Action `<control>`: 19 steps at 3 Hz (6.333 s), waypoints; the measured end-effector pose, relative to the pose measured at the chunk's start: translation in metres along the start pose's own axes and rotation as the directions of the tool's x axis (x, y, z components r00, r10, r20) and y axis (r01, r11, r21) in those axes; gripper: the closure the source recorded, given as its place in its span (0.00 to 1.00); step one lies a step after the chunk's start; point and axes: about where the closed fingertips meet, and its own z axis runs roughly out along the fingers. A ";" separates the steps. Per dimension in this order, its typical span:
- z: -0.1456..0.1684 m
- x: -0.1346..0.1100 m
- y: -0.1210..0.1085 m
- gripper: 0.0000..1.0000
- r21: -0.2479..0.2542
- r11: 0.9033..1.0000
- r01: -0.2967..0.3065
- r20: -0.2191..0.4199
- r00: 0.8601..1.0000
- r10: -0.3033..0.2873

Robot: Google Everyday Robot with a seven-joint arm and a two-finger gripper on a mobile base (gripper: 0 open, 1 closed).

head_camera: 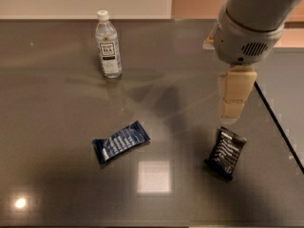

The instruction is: Pick rxbar blueberry

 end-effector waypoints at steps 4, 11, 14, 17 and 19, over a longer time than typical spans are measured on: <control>0.088 -0.116 0.037 0.00 -0.161 0.919 0.359 0.026 0.933 -0.359; 0.145 -0.177 0.050 0.00 -0.201 0.809 0.552 0.214 0.831 -0.514; 0.150 -0.184 0.053 0.41 -0.171 0.792 0.586 0.226 0.806 -0.548; 0.128 -0.185 0.055 1.00 -0.134 0.795 0.591 0.230 0.799 -0.555; 0.086 -0.192 0.064 1.00 -0.057 0.794 0.605 0.252 0.778 -0.575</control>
Offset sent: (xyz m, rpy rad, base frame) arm -0.0050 0.1050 -0.0828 -0.1504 0.1665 0.3119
